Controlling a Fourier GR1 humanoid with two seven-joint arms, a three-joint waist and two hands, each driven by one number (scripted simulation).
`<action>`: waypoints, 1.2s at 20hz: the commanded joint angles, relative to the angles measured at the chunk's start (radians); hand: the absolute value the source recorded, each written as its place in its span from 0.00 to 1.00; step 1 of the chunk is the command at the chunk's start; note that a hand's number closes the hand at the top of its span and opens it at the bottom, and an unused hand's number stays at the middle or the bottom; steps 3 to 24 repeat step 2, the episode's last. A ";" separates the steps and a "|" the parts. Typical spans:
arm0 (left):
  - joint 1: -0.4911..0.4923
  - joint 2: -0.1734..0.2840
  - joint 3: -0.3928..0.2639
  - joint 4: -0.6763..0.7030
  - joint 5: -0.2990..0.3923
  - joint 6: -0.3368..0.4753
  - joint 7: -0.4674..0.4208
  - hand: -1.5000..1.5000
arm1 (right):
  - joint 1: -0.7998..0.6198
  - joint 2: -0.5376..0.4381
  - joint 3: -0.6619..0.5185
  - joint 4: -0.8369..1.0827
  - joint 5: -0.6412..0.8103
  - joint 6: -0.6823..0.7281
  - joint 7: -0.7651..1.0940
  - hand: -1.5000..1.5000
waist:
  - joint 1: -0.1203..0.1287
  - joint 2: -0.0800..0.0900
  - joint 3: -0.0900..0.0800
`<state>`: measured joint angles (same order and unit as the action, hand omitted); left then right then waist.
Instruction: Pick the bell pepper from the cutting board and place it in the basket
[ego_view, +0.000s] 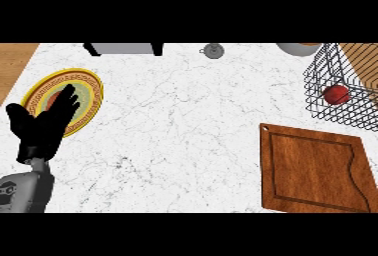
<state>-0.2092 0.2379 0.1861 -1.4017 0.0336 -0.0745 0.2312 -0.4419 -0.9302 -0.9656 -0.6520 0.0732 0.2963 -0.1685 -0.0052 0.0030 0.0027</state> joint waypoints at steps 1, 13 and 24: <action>0.011 0.026 0.017 0.001 0.011 -0.023 0.001 0.50 | 0.119 -0.085 -0.029 0.141 -0.024 0.152 -0.139 0.00 | 0.005 0.001 0.001; 0.012 -0.038 -0.041 -0.026 -0.029 0.023 0.006 0.50 | 0.132 -0.131 -0.043 0.177 -0.027 0.176 -0.163 0.00 | 0.004 0.002 0.002; 0.012 -0.038 -0.041 -0.026 -0.029 0.023 0.006 0.50 | 0.132 -0.131 -0.043 0.177 -0.027 0.176 -0.163 0.00 | 0.004 0.002 0.002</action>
